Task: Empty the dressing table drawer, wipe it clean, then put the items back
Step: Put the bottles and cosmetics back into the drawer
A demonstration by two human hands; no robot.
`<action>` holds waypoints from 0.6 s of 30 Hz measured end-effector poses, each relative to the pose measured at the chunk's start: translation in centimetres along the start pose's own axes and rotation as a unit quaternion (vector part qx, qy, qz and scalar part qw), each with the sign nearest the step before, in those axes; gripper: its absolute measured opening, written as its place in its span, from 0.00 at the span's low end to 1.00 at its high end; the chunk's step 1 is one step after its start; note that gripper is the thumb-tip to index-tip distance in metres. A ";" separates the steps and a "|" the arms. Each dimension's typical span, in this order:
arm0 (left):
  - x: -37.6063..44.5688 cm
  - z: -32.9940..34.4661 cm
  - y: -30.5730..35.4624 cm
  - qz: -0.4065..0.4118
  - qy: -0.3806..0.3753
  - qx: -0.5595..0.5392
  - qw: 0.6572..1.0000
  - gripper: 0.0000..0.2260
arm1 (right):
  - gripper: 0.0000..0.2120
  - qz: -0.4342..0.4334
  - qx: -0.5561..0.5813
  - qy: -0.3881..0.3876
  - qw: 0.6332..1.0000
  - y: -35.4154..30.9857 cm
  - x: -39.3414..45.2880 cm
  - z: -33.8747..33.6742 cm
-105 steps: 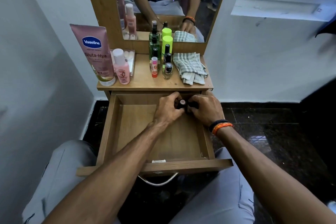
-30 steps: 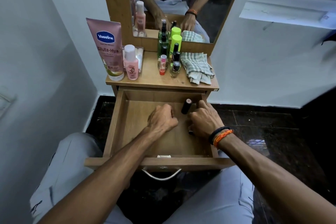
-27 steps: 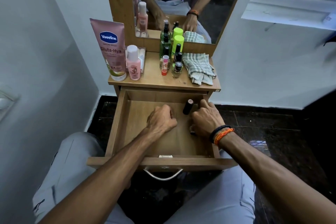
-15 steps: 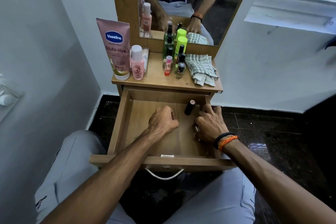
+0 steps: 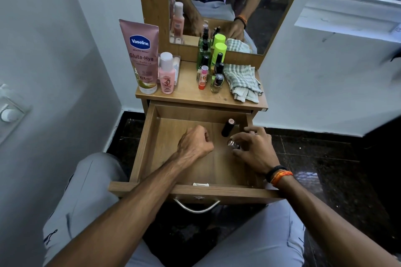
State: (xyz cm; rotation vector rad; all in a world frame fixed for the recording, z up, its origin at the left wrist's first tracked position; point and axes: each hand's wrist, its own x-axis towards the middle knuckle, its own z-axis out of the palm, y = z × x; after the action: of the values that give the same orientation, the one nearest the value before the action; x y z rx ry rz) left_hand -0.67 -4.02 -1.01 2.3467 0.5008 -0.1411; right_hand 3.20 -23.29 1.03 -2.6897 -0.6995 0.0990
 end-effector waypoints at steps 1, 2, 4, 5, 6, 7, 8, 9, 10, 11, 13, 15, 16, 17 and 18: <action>0.0 0.0 0.0 -0.001 0.001 -0.002 1.000 0.03 | 0.17 0.011 0.032 0.017 0.999 0.2 0.1 0.0; 0.0 0.0 0.0 0.000 0.000 -0.003 1.000 0.02 | 0.16 0.017 0.057 0.036 0.998 0.3 0.1 0.0; 0.1 0.0 0.0 0.003 -0.004 -0.003 1.000 0.02 | 0.15 0.020 0.095 0.058 0.994 0.5 0.3 -0.3; 0.1 0.0 0.0 0.004 -0.006 -0.003 1.000 0.03 | 0.14 0.020 0.107 0.064 0.992 0.5 0.4 -0.5; 0.1 0.0 0.0 0.005 -0.007 -0.001 1.000 0.03 | 0.14 0.019 0.110 0.069 0.991 0.4 0.5 -0.7; 0.0 0.0 0.0 0.006 -0.009 -0.001 1.000 0.03 | 0.14 0.015 0.100 0.077 0.992 0.5 0.6 -1.0; 0.0 0.1 0.0 0.008 -0.010 -0.001 1.000 0.03 | 0.15 0.005 0.075 0.088 0.993 0.6 0.6 -1.2; 0.0 0.1 0.0 0.009 -0.011 -0.002 1.000 0.03 | 0.15 -0.009 0.045 0.096 0.994 0.8 0.8 -1.4; -0.1 0.1 -0.1 0.011 -0.012 -0.002 1.000 0.03 | 0.16 -0.020 0.016 0.094 0.995 0.9 1.0 -1.6; -0.2 0.1 -0.1 0.014 -0.014 -0.002 1.000 0.02 | 0.16 -0.026 -0.005 0.085 0.996 1.0 1.2 -1.7; -0.3 0.1 0.0 0.018 -0.015 -0.003 1.000 0.03 | 0.15 -0.029 -0.038 0.064 0.997 0.9 1.6 -2.0; -0.3 0.1 0.0 0.020 -0.016 -0.008 1.000 0.03 | 0.16 -0.026 -0.046 0.062 0.997 0.7 2.1 -2.1; -0.3 0.0 0.0 0.020 -0.015 -0.009 1.000 0.03 | 0.16 -0.021 -0.038 0.065 0.997 0.6 2.3 -2.0; -0.3 0.0 0.1 0.023 -0.015 -0.011 1.000 0.03 | 0.17 -0.012 -0.028 0.067 0.997 0.6 2.5 -1.9; -0.3 0.0 0.1 0.026 -0.013 -0.012 0.999 0.03 | 0.17 0.000 -0.020 0.066 0.998 0.5 2.7 -1.7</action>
State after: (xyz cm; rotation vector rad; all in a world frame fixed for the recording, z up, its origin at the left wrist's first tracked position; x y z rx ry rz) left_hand -0.91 -4.17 -0.89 2.3287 0.4249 -0.1411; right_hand 6.06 -22.93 2.47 -2.7050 -0.6670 -0.0934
